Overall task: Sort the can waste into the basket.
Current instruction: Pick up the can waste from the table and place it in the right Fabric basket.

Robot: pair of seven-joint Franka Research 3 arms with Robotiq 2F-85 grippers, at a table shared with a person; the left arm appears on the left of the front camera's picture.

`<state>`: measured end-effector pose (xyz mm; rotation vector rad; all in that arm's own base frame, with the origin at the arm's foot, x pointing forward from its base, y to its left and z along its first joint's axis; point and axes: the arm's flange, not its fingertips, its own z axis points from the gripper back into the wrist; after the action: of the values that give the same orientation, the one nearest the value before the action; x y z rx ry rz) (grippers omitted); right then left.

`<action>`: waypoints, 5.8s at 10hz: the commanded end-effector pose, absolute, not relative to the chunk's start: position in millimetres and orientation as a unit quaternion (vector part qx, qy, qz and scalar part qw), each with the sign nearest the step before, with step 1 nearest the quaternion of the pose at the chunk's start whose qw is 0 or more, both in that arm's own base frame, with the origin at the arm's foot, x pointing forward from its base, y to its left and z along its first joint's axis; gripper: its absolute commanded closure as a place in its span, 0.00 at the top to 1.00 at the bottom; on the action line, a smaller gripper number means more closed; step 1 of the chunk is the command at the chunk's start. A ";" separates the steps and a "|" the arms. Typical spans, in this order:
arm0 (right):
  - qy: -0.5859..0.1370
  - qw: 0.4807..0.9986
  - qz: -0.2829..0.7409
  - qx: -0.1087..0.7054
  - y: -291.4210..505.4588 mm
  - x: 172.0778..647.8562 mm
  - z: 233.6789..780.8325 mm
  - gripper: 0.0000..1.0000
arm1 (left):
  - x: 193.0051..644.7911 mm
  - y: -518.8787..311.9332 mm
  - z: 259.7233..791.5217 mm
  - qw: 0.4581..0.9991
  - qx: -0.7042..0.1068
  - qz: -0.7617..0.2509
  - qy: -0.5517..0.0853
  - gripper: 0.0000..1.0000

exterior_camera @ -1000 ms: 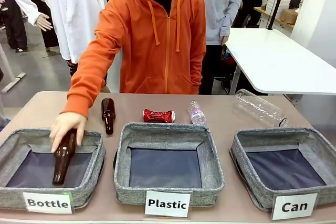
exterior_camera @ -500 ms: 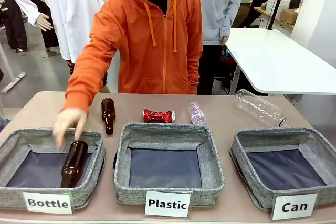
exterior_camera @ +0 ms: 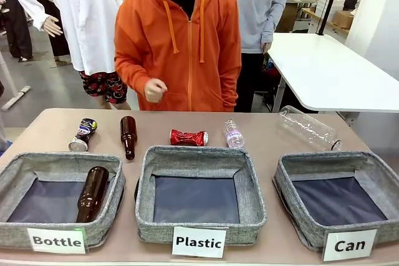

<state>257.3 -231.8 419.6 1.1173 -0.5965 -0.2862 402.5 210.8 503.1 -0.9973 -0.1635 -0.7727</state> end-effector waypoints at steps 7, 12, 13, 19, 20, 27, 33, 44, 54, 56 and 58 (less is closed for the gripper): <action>-0.293 0.789 -0.125 0.525 -233.2 260.0 421.4 1.00 | 553.5 -23.6 430.2 0.955 -0.158 -0.246 0.048 1.00; -0.293 0.789 -0.125 0.525 -233.2 260.0 421.4 1.00 | 613.9 -38.3 375.2 0.997 -0.043 -0.039 -0.044 1.00; -0.293 0.789 -0.125 0.525 -233.2 260.0 421.4 1.00 | 619.0 -36.0 369.6 0.998 -0.039 -0.028 -0.033 1.00; -0.293 0.789 -0.125 0.525 -233.2 260.0 421.4 1.00 | 639.1 -32.9 324.1 0.999 -0.040 0.022 -0.016 1.00; -0.293 0.789 -0.125 0.525 -233.2 260.0 421.4 1.00 | 640.8 -33.0 323.7 0.999 -0.038 0.023 -0.016 1.00; -0.293 0.789 -0.125 0.525 -233.2 260.0 421.4 1.00 | 638.3 -34.2 328.0 0.999 -0.029 0.006 -0.018 0.00; -0.293 0.789 -0.125 0.525 -233.2 260.0 421.4 1.00 | 519.5 -6.6 482.8 0.967 -0.141 -0.178 -0.116 0.00; -0.293 0.789 -0.125 0.525 -233.2 260.0 421.4 1.00 | 393.6 -183.8 487.9 0.720 -0.208 -0.653 -0.110 0.39; -0.277 0.796 -0.133 0.521 -231.8 256.8 419.9 1.00 | 389.9 -205.9 505.9 0.732 -0.170 -0.640 -0.163 0.39; -0.286 0.770 -0.208 0.530 -312.0 195.6 480.4 1.00 | 400.4 -299.2 529.8 0.740 -0.170 -0.602 -0.248 0.39; -0.284 0.789 -0.191 0.511 -356.7 125.9 498.2 1.00 | 394.7 -404.9 536.2 0.682 -0.186 -0.630 -0.322 0.39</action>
<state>138.2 -332.8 491.3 1.1008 -0.6351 -0.4441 373.7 -375.4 544.4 -0.4197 -0.6364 -1.3778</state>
